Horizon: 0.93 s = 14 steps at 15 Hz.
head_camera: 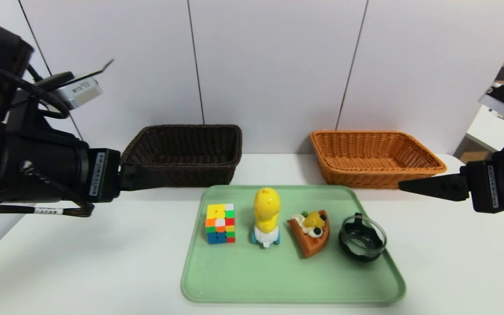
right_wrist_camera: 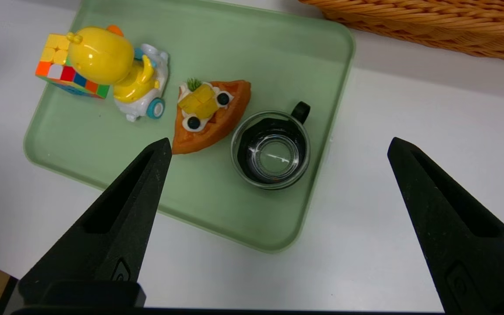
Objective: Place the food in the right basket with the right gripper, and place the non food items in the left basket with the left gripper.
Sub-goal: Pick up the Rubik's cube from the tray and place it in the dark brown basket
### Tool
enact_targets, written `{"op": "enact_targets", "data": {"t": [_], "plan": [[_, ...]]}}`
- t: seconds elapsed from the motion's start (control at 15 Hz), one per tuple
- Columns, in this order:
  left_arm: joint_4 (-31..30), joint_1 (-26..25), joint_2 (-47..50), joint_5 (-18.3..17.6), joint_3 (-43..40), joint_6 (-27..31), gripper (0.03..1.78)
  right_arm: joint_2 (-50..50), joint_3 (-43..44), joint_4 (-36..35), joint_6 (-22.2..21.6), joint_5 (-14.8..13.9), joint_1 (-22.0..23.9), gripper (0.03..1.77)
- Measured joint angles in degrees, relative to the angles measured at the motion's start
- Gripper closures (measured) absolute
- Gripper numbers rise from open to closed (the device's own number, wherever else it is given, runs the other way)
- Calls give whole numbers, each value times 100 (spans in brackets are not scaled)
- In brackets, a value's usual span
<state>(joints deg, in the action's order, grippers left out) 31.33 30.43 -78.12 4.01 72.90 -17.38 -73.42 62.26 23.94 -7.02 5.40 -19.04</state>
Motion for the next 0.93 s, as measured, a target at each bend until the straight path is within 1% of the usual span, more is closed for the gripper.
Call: {"op": "enact_targets", "data": {"t": [0.13, 0.27, 0.47, 0.67, 0.8, 0.93], "plan": [[4, 300, -263, 78, 89, -111, 12, -55, 83, 78, -5, 0, -258, 9], [89, 524, -514, 169, 218, -362, 12, -135, 234, 232, -35, 0, -455, 9], [402, 758, -1030, 475, 780, -974, 12, -221, 328, 238, -39, 0, -523, 9], [994, 1045, -1673, 946, 1525, -1545, 12, -271, 336, 218, -69, 0, -527, 9], [1293, 1200, -2078, 1263, 1851, -1762, 12, -289, 336, 210, -72, 0, -529, 9], [1395, 1259, -2387, 1351, 2039, -1872, 12, -295, 297, 212, -83, 5, -521, 9]]}}
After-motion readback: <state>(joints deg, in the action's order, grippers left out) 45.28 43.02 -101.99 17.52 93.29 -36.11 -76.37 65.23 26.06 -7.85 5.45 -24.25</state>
